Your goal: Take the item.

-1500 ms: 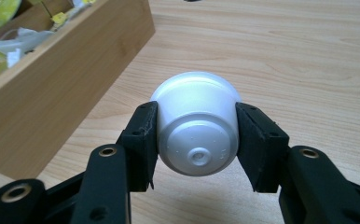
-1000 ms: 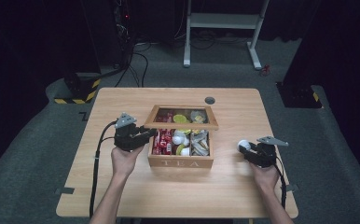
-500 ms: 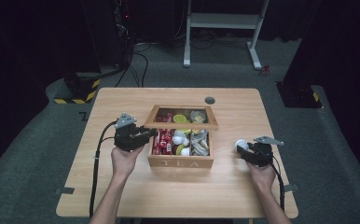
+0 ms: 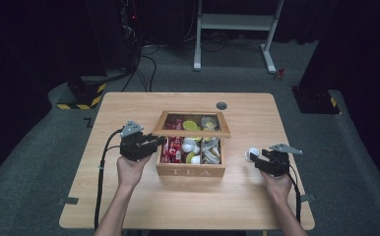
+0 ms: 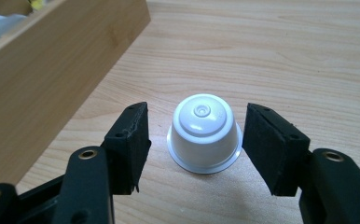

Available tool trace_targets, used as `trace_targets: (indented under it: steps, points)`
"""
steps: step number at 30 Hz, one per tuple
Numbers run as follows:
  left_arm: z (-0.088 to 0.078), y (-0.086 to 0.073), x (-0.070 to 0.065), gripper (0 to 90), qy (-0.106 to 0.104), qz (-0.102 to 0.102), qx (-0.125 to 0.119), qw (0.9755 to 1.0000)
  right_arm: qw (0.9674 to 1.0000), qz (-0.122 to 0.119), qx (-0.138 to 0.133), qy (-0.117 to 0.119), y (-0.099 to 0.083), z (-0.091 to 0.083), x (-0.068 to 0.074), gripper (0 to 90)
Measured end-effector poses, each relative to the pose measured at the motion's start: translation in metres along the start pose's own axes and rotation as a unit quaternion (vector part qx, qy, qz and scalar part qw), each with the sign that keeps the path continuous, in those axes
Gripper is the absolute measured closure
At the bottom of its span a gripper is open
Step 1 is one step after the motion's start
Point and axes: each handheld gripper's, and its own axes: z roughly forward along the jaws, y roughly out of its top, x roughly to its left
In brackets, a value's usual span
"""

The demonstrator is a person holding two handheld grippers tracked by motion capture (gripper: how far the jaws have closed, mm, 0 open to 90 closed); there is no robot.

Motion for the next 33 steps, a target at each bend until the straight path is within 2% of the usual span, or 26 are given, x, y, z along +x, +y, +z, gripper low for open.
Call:
trace_targets:
  steps: [12,33]
  points:
    - [-0.002,-0.007,-0.002,62.9,0.001,0.001,0.001,1.0000,0.9999,-0.004,-0.016,0.006,0.000,-0.018,-0.001,39.0]
    - [-0.006,-0.012,-0.003,62.8,0.001,0.002,-0.002,1.0000,0.9995,-0.002,-0.026,0.015,-0.008,-0.033,-0.002,36.2]
